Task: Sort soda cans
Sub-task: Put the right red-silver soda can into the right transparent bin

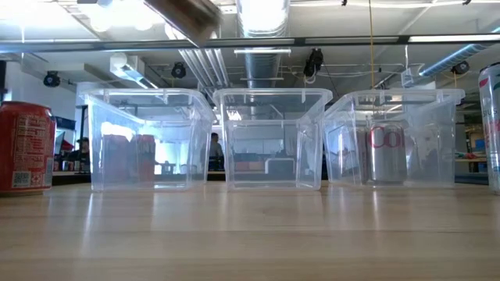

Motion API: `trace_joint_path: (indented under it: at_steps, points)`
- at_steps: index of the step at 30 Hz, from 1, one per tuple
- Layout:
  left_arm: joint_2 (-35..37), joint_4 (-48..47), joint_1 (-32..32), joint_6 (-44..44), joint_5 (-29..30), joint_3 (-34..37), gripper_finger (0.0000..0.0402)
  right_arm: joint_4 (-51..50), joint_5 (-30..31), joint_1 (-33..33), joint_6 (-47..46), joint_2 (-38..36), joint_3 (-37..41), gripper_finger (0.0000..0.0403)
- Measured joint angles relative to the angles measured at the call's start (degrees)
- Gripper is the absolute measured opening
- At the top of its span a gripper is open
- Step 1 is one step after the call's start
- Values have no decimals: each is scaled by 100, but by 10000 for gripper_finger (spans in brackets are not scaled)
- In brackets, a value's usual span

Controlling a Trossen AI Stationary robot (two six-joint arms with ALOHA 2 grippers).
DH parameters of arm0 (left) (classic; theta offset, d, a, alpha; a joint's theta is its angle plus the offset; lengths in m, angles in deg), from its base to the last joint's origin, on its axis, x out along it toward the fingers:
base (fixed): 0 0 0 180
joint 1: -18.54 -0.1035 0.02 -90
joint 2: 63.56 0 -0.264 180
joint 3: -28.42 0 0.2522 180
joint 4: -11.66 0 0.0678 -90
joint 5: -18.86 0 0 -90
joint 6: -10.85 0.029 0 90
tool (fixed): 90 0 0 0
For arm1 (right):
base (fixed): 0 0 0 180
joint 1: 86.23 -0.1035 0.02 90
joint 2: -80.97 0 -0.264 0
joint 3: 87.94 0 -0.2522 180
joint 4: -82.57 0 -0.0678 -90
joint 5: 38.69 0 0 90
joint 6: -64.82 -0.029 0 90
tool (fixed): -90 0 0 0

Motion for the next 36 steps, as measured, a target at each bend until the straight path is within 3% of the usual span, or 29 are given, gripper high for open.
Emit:
trace_joint_path:
  at_steps: [7, 13, 22, 28, 36]
  points:
    - [-145, 1996, -1067, 1169, -1096, 245, 297, -18, 1485, 0, 525, 772, -530, 361]
    - [-142, 2943, -1570, 1507, -1806, 370, 297, -11, 2005, 47, 776, 1074, -802, 361]
    - [-346, 3598, -1929, 1595, -2799, 371, 297, 217, 2049, 178, 1189, 1149, -899, 361]
    - [-394, 3734, -1926, 1667, -2932, 326, 297, 200, 2093, 259, 1219, 1115, -898, 358]
    - [-370, 3796, -1930, 1781, -2917, 324, 297, 164, 2119, 300, 1078, 1108, -898, 302]
